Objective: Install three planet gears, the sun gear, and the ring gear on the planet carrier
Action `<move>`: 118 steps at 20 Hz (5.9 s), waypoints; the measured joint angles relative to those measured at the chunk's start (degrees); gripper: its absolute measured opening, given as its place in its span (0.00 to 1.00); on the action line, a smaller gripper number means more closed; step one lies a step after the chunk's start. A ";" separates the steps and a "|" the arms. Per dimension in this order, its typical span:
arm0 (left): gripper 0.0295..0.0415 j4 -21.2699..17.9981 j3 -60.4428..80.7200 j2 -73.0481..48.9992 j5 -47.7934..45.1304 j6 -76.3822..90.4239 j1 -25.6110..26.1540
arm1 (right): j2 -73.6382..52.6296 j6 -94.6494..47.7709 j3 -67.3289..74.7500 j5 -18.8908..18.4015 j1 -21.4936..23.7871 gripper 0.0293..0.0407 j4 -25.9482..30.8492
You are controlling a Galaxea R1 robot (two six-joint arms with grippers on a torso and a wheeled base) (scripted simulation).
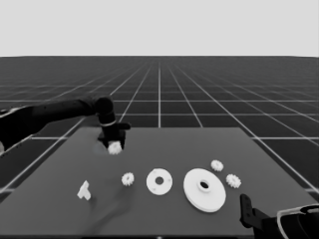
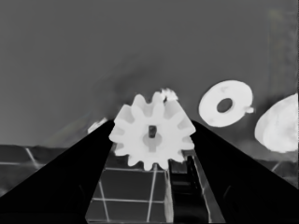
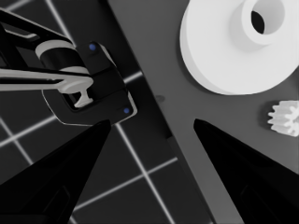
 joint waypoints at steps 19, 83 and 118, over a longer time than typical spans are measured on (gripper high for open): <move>0.14 17.46 -25.86 29.75 -8.33 -0.72 19.38 | 0.00 0.00 0.00 0.00 0.00 0.81 0.00; 0.14 -0.65 10.26 18.42 -0.88 -24.19 -0.42 | 0.00 0.00 0.00 0.00 0.00 0.81 0.00; 0.75 -0.50 8.80 21.20 -0.92 -25.64 -0.35 | 0.00 0.00 0.00 0.00 0.00 0.81 0.00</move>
